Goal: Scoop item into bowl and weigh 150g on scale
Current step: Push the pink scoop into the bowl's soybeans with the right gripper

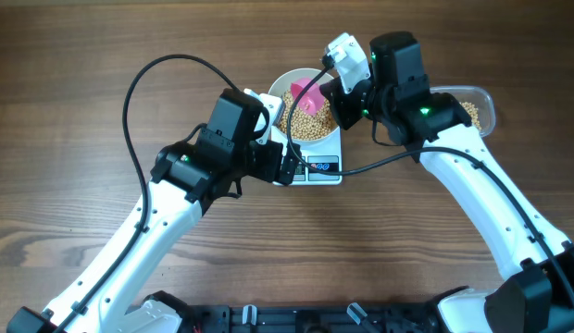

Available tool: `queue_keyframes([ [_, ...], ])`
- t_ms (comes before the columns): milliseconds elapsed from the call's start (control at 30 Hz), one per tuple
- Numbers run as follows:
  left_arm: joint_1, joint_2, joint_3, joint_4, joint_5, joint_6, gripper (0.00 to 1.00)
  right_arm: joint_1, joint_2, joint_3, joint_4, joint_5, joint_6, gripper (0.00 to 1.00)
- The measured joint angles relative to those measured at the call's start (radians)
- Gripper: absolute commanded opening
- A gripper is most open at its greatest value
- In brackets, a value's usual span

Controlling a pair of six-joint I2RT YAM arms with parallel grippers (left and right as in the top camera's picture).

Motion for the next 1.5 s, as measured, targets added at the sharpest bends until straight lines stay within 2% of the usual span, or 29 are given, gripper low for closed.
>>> queue_keyframes([
  [133,0.000,0.000,0.000,0.000,0.000,0.000,1.00,-0.020,0.000,0.000,0.001,-0.023,0.003,0.04],
  [367,0.000,0.000,0.000,0.000,0.000,0.000,1.00,-0.183,0.000,0.000,0.008,-0.087,-0.006,0.04],
  [800,0.000,0.000,0.000,0.000,0.000,0.000,1.00,-0.179,0.000,0.000,0.012,-0.240,-0.016,0.04],
  [1000,0.000,0.000,0.000,0.000,0.000,0.000,1.00,-0.163,0.000,0.000,0.034,-0.151,-0.017,0.04],
  [1133,0.000,0.000,0.000,0.000,0.000,0.000,1.00,-0.137,0.006,0.000,0.108,-0.081,-0.004,0.04],
  [1367,0.000,0.000,0.000,0.000,0.000,0.000,1.00,-0.120,0.062,0.000,0.119,-0.054,0.093,0.04],
  [1500,0.000,0.000,0.000,0.000,0.000,0.000,1.00,-0.093,0.100,0.000,0.117,-0.034,0.093,0.04],
])
